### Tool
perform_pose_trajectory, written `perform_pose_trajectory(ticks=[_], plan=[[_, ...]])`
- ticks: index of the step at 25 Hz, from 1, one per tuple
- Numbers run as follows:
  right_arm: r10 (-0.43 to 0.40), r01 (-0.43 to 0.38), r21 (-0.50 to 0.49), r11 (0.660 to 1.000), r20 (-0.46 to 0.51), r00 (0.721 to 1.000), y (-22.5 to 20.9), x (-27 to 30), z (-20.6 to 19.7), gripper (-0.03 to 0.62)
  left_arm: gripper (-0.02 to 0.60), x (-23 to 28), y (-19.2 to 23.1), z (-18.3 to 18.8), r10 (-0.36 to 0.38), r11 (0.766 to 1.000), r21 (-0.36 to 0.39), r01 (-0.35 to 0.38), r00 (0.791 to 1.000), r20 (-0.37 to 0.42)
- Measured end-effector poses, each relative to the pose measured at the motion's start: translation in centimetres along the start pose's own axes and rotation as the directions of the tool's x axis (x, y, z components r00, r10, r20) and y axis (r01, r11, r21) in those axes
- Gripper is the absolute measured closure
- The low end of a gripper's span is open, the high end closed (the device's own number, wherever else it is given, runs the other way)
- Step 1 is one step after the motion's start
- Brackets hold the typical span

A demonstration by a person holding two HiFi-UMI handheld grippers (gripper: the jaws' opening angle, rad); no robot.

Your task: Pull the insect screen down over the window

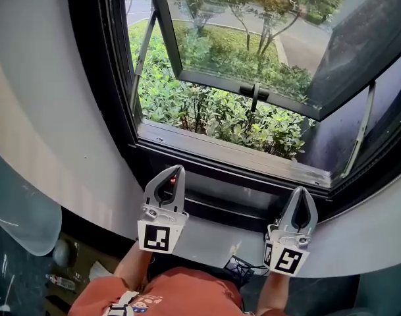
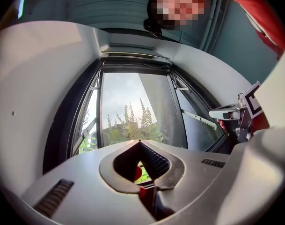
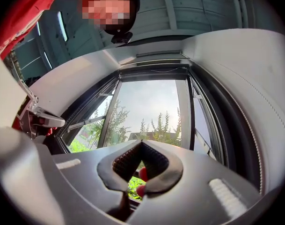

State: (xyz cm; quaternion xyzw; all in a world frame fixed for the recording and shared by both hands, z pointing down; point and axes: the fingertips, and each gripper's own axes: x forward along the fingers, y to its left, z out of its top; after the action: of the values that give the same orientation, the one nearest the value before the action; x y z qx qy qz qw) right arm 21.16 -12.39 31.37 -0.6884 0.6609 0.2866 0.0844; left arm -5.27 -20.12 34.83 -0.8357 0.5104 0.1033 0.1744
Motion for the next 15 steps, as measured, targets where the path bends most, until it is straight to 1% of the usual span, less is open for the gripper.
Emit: perform_pose_trajectory(ticks=[6, 15], plan=[[-0.008, 0.01, -0.019, 1.0, 0.085, 0.996, -1.0, 2.0, 3.1, 0.585, 0.575, 1.9, 0.7, 3.4, 0.012, 1.0, 0.025, -0.014, 0.995, 0.095], [-0.012, 0.018, -0.036, 0.999, 0.177, 0.984, -1.7, 3.9, 6.0, 0.585, 0.576, 3.4, 1.4, 6.3, 0.019, 0.999, 0.043, -0.027, 0.985, 0.174]])
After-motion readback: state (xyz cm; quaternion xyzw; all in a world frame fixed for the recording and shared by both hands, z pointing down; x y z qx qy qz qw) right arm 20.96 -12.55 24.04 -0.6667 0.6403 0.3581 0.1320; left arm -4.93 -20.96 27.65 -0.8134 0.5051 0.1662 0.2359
